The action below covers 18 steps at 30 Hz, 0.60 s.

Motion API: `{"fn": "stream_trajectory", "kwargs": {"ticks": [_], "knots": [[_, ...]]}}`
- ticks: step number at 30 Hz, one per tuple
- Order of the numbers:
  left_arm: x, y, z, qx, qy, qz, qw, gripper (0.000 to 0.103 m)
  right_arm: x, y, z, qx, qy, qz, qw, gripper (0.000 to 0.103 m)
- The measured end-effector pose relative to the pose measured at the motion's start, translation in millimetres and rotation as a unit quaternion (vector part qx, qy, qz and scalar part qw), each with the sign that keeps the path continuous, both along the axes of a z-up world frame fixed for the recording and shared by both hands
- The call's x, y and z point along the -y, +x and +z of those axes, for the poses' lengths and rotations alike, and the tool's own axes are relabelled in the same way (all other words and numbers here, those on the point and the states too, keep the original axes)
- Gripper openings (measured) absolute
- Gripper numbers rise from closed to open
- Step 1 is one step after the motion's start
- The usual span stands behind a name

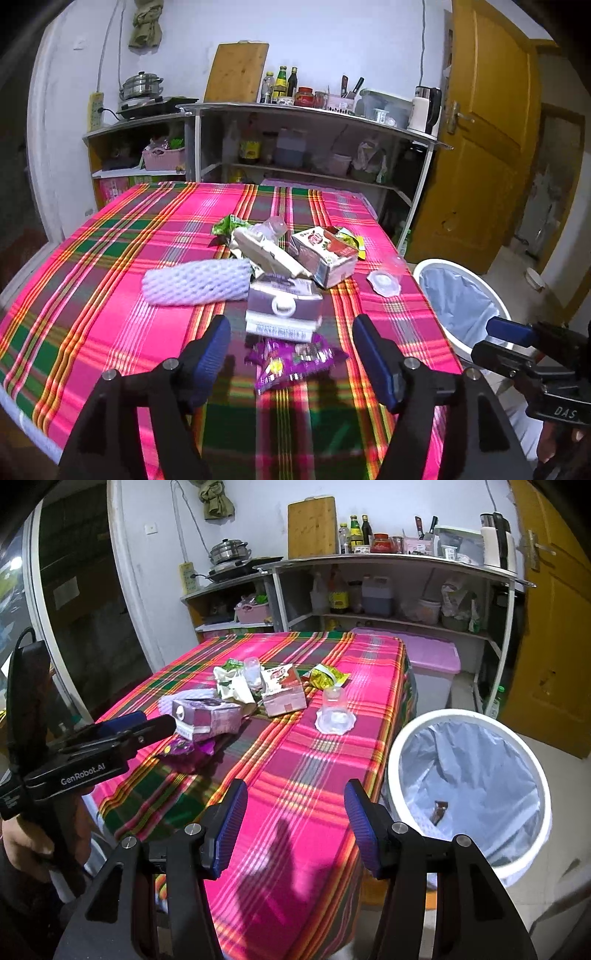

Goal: Collect trash
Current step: 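Grasp the purple milk carton with the left gripper while the right gripper grasps the clear cup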

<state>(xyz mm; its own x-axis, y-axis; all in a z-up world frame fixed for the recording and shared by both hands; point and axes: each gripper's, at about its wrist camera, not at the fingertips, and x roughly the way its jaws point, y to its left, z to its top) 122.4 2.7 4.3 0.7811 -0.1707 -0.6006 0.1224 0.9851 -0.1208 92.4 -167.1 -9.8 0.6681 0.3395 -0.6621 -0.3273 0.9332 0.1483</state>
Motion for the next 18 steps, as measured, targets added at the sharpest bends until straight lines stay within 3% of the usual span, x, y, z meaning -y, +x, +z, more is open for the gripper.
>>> {"fn": "stream_trajectory", "kwargs": {"ticks": [16, 18], "knots": [[3, 47, -26, -0.036, 0.001, -0.006, 0.9993, 0.068, -4, 96, -22, -0.024, -0.02, -0.006, 0.999, 0.059], [4, 48, -28, -0.036, 0.002, -0.008, 0.9993, 0.059, -8, 107, -24, -0.027, -0.021, -0.005, 0.999, 0.059]]}}
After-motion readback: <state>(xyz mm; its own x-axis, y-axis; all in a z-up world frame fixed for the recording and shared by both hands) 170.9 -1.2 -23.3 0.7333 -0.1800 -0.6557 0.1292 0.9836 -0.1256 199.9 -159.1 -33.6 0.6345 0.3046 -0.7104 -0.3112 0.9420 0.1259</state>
